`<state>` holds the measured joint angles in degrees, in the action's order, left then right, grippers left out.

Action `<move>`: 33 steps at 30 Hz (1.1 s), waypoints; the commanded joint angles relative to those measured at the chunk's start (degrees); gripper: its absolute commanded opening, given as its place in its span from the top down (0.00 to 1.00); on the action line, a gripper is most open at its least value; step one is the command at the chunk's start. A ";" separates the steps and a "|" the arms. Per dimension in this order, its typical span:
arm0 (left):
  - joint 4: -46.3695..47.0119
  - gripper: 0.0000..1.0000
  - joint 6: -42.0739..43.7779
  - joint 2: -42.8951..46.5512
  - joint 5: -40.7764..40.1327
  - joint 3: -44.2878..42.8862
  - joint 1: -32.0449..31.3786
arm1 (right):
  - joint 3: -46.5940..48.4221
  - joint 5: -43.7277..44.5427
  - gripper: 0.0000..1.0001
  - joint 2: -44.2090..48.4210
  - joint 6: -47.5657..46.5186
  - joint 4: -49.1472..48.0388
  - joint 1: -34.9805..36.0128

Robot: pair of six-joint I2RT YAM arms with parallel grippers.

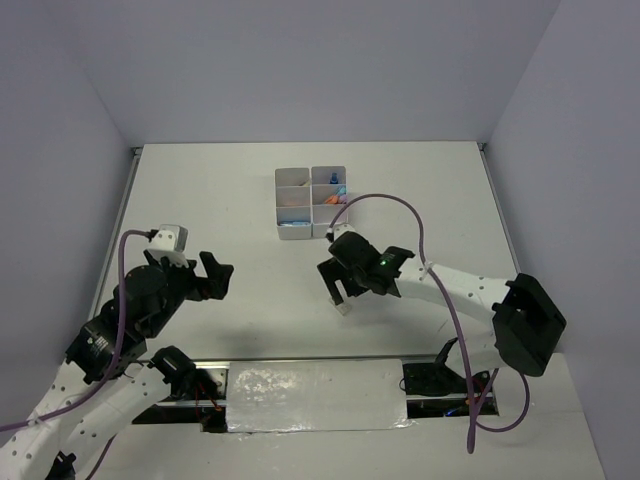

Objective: Sort the stationery into containers
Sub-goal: Pick up the stationery from the center of the board.

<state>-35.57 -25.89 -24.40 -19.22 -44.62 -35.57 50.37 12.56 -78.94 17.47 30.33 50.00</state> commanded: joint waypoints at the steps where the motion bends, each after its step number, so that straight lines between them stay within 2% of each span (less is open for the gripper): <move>1: 2.00 0.01 0.05 -1.08 0.85 -0.99 -0.11 | 0.96 -3.06 0.07 -0.60 -4.90 -3.69 0.63; 9: 2.17 0.01 0.58 -3.63 2.08 -1.00 -0.11 | 1.66 -5.88 0.17 -6.40 -7.19 -5.10 3.17; 16: 2.44 0.01 0.84 -3.81 2.96 -1.00 -0.02 | 3.16 -2.98 0.24 -12.99 -7.72 -3.78 4.67; 20: 2.70 0.01 1.10 -3.90 3.67 -0.99 -0.02 | 4.65 -3.06 0.46 -16.50 -8.95 -3.70 4.67; 24: 2.70 0.01 1.19 -4.16 3.84 -0.99 -0.02 | 5.09 -4.56 0.57 -17.83 -8.86 -3.96 4.76; 27: 2.70 0.01 1.19 -4.16 3.84 -0.91 -0.02 | 5.35 -6.40 0.78 -17.83 -8.69 -4.05 4.76; 29: 2.70 0.01 1.19 -3.90 3.84 -0.99 -0.02 | 5.53 -7.54 0.85 -15.65 -7.72 -5.44 5.02; 30: 2.70 0.01 1.19 -3.90 3.76 -0.91 -0.02 | 5.79 -8.77 0.96 -14.50 -7.20 -6.06 5.02; 31: 2.70 0.01 1.19 -3.90 3.84 -0.99 -0.02 | 6.75 -8.08 1.00 -13.36 -4.93 -6.68 5.02; 33: 2.70 0.01 1.11 -3.90 3.58 -0.91 -0.02 | 8.42 -4.41 1.00 -10.02 -2.63 -7.91 5.02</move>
<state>-35.11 -25.63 -28.38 -16.14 -44.62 -35.55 54.59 6.55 -94.43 11.29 26.17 54.52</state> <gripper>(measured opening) 0.993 0.392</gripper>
